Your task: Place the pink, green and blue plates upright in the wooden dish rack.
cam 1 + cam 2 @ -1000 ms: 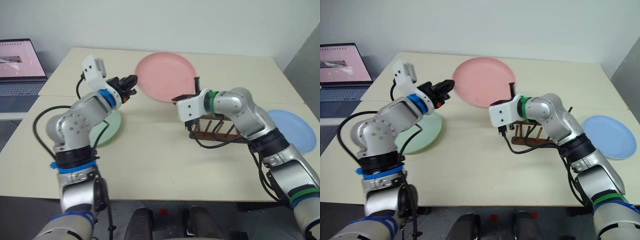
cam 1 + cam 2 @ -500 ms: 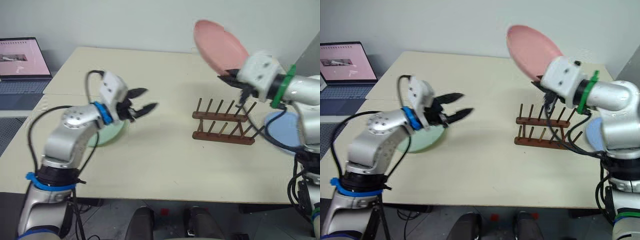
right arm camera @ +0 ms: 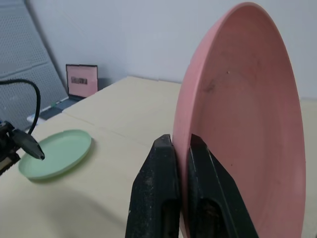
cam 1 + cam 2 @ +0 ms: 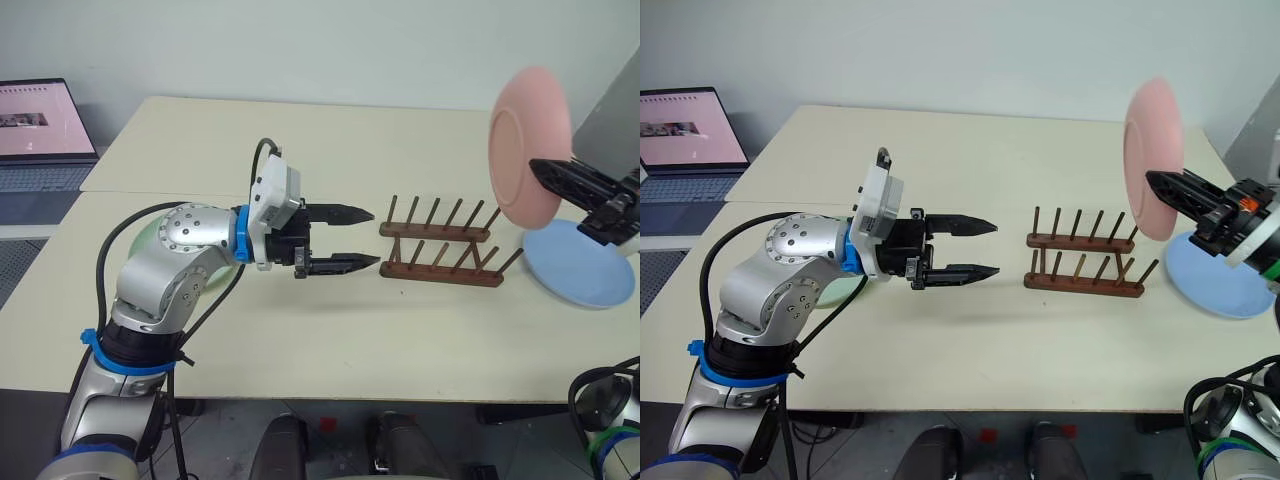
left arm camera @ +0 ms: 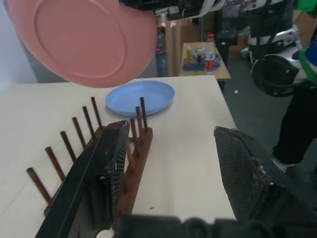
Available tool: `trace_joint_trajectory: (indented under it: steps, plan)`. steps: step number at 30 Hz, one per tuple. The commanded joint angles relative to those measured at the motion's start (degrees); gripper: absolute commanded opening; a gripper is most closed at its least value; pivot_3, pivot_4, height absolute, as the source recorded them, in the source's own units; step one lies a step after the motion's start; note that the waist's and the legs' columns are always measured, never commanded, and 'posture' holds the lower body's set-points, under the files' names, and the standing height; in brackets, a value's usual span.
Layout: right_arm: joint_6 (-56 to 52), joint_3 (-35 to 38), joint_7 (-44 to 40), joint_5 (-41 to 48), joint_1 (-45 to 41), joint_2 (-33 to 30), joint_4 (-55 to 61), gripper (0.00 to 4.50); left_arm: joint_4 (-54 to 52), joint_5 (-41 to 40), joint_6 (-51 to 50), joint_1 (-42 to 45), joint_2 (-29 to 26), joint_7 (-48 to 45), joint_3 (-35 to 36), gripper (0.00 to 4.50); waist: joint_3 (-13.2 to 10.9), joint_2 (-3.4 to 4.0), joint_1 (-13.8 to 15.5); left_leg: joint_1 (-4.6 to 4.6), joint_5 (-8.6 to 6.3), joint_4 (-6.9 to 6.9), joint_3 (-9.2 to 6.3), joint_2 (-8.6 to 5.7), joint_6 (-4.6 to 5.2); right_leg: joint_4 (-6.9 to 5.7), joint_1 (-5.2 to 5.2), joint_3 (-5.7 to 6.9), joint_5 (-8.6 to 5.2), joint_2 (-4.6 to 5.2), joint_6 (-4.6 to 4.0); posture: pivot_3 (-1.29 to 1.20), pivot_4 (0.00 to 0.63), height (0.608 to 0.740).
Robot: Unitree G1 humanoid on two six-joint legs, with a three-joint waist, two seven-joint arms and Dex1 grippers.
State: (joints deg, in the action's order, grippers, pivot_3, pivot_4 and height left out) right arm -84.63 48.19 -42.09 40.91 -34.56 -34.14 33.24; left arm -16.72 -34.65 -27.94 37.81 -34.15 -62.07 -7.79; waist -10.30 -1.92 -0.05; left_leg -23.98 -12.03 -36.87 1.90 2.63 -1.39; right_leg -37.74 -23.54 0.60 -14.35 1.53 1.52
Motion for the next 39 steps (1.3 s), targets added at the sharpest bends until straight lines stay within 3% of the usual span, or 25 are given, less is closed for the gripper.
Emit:
trace_joint_trajectory:
  steps: [1,12,27,32,37,39]
  plan:
    - [-0.7,4.6,2.7,2.5,0.8,-0.2,-2.4,0.00,-1.1,0.0,0.4,1.9,0.8,-1.0,-0.5,2.97,0.0,0.00,0.0,0.00,0.00,0.00,-0.02,0.03,0.00,0.00,0.00,-0.01,0.00,-0.05,0.00,0.00,0.150,0.739]
    - [-3.7,7.9,6.9,11.0,2.0,-0.5,-6.9,0.00,-1.2,-0.7,-1.0,2.4,2.7,-2.5,-1.0,2.97,0.0,0.10,-0.1,0.01,0.00,0.01,-0.04,0.08,0.01,-0.01,0.00,-0.04,-0.02,-0.17,0.01,0.00,0.150,0.739]
    - [2.1,0.3,13.6,12.9,3.7,-1.3,-14.6,0.00,-1.1,-0.5,-1.7,2.2,2.3,-3.5,-0.5,2.97,-0.1,0.14,-0.1,0.00,0.00,0.01,-0.04,0.08,0.01,0.01,-0.01,-0.06,-0.02,-0.19,0.01,0.00,0.150,0.739]
    - [4.4,-0.8,16.6,12.4,2.8,-2.1,-17.6,1.41,-1.3,-1.9,-4.7,2.1,1.4,-3.3,-0.1,3.01,-0.1,0.14,-0.1,0.00,0.00,0.01,-0.05,0.08,0.01,0.02,-0.01,-0.06,-0.02,-0.20,0.01,0.00,0.150,0.739]
    - [8.7,-1.8,18.7,11.8,2.6,-4.1,-19.0,3.24,-1.3,-1.4,-6.6,2.1,-0.6,-3.2,0.3,4.47,-0.1,0.17,-0.1,-0.02,-0.01,0.02,-0.05,0.09,0.01,0.02,-0.02,-0.05,-0.03,-0.21,0.01,0.00,0.150,0.739]
    - [10.9,-2.2,19.1,11.2,2.5,-5.7,-19.3,3.98,-1.0,0.1,-6.0,2.1,-1.4,-2.2,0.5,4.50,-0.1,0.17,-0.1,-0.03,-0.01,0.02,-0.05,0.09,0.01,0.03,-0.02,-0.06,-0.03,-0.21,0.01,0.00,0.150,0.739]
